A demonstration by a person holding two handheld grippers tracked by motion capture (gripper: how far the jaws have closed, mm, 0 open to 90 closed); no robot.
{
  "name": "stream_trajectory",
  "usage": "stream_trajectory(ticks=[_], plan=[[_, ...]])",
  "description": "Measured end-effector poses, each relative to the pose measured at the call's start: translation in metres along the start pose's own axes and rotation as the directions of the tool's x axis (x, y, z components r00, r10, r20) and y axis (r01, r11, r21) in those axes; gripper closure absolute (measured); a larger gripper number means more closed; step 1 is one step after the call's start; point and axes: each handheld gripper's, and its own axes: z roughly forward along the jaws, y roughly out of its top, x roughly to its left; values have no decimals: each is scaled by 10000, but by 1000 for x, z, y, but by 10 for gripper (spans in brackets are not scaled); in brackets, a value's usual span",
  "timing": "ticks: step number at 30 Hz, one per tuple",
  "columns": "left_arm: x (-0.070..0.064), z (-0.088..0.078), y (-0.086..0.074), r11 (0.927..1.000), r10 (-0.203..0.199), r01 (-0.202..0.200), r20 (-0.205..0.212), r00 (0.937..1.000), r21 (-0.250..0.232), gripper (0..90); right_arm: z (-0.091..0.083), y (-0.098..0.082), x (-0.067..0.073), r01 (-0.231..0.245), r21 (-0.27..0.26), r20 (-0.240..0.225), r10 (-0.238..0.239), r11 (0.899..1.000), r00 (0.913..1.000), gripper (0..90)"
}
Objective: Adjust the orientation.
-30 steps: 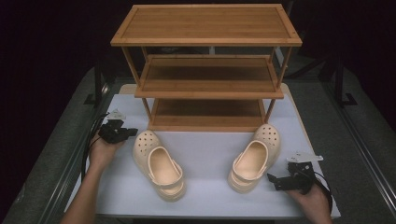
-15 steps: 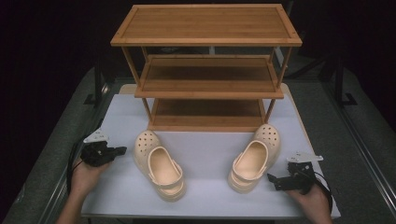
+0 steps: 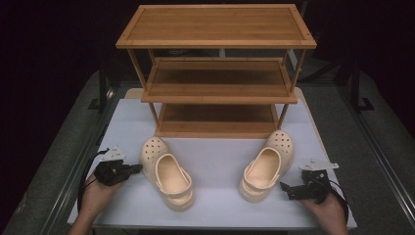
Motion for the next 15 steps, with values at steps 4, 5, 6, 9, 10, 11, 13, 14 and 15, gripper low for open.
stream_trajectory(ticks=[4, 5, 6, 9, 10, 11, 13, 14, 15], plan=[[-1, 1, 1, 10000, 24, -24, 2, 10000, -9, 900, 0, 0, 0, 1, -3, 2, -1, 10000, 10000, 0], [-2, 1, 2, 10000, 66, -65, -45, 10000, 13, 900, 0, 0, 0, 0, -3, 2, 0, 10000, 10000, 0], [-1, 2, 2, 9999, 110, -109, -53, 9999, 35, 900, 0, 0, 0, 0, 1, 3, 0, 10000, 10000, 0], [-1, 3, 4, 9999, 116, -116, 4, 9999, 14, 900, 0, 0, 0, 4, -2, 7, -4, 10000, 10000, 0], [-1, 4, 4, 9999, 133, -133, 28, 9999, 21, 900, 0, 0, 0, 6, 2, 8, -6, 10000, 10000, 0], [0, 6, 7, 9998, 207, -207, 48, 9998, 6, 900, 0, 0, 0, -7, 11, 4, 7, 10000, 10000, 0], [0, 9, 10, 9995, 301, -302, 91, 9995, 36, 900, 0, 0, 0, -6, 11, 7, 6, 10000, 10000, 0], [0, 9, 10, 9995, 301, -302, 91, 9995, 36, 900, 0, 0, 0, -7, 13, 7, 7, 10000, 10000, 0], [0, 13, 13, 9994, 338, -339, 125, 9994, 37, 900, 0, 0, 0, -8, 14, 5, 8, 10000, 10000, 0]])
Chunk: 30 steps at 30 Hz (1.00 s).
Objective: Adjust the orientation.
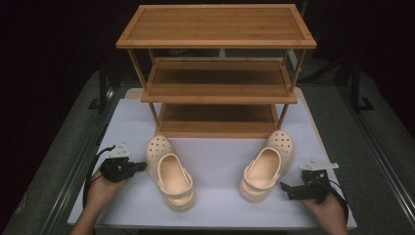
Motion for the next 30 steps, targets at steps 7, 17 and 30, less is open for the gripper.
stream_trajectory(ticks=[7, 17, 30], plan=[[-1, 13, 15, 9997, 252, -252, 93, 9996, 38, 900, 0, 0, 0, -4, 0, -3, 4, 10000, 10000, 0], [-6, 34, 35, 9988, 484, -486, 311, 9983, 76, 900, 0, 0, 0, 6, -17, 0, -6, 10000, 10000, 0], [-10, 58, 55, 9985, 547, -551, 708, 9960, 36, 900, 0, 0, 0, 8, -17, -2, -8, 10000, 10000, 0]])
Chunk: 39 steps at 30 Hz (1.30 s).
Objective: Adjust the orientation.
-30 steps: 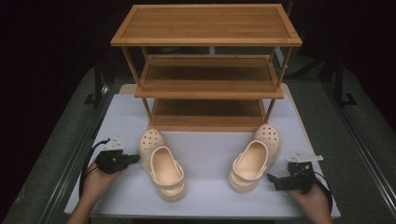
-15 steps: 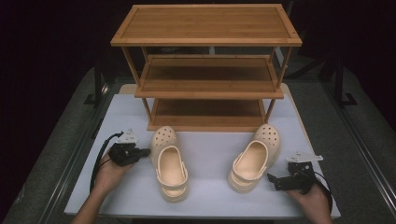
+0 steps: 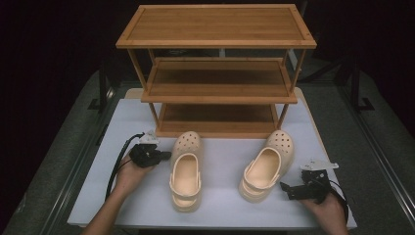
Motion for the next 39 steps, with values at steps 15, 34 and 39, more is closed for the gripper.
stream_trajectory(ticks=[15, 34, 39], plan=[[-5, 15, 13, 9998, 185, -185, 74, 9998, -7, 900, 0, 0, 0, -12, -3, -2, 12, 10000, 10000, 0], [4, -35, -11, 9988, -351, 341, -279, 9990, -356, 528, 0, 0, 0, -21, 22, 10, 21, 10000, 10000, 0], [-1, -52, -31, 9988, -415, 396, -670, 9969, -297, 408, 0, 0, 0, -30, 42, 4, 30, 10000, 10000, 0]])
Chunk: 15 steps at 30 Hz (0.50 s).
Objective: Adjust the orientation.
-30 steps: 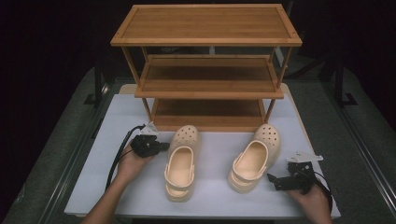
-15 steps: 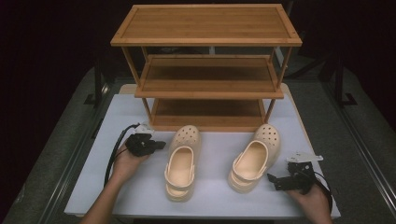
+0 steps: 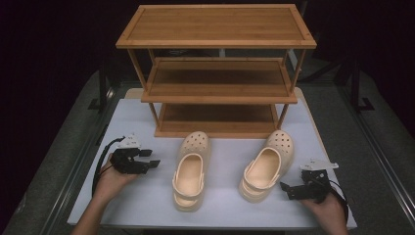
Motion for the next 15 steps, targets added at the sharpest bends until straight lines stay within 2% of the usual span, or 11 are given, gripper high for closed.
stream_trajectory(ticks=[1, 2, 3, 6, 7, 10, 12, 15], plan=[[-1, -4, -6, 10000, -29, 29, -179, 9998, 23, 353, 0, 0, 0, -10, -8, -9, 10, 10000, 10000, 0], [-1, -4, -6, 10000, -29, 29, -179, 9998, 23, 326, 0, 0, 0, -10, -8, -9, 10, 10000, 10000, 0], [-1, -9, -14, 9998, -190, 193, -397, 9990, 87, 284, 0, 0, 0, -2, -17, -7, 2, 10000, 10000, 0], [-2, -14, -22, 9997, -214, 221, -507, 9985, 125, 206, 0, 0, 0, 2, -10, 4, -2, 10000, 10000, 0], [-2, -17, -30, 9994, -193, 210, -583, 9981, 279, 176, 0, 0, 0, 13, -16, 4, -13, 10000, 10000, 0], [-4, -20, -37, 9994, -164, 185, -679, 9976, 298, 151, 0, 0, 0, 28, 0, 13, -28, 10000, 10000, 0], [-4, -24, -48, 9991, -309, 330, -813, 9962, 249, 106, 0, 0, 0, 35, -22, 10, -35, 10000, 10000, 0], [-6, -26, -55, 9989, -377, 400, -841, 9957, 254, 74, 0, 0, 0, 18, 2, 16, -18, 10000, 10000, 0]])
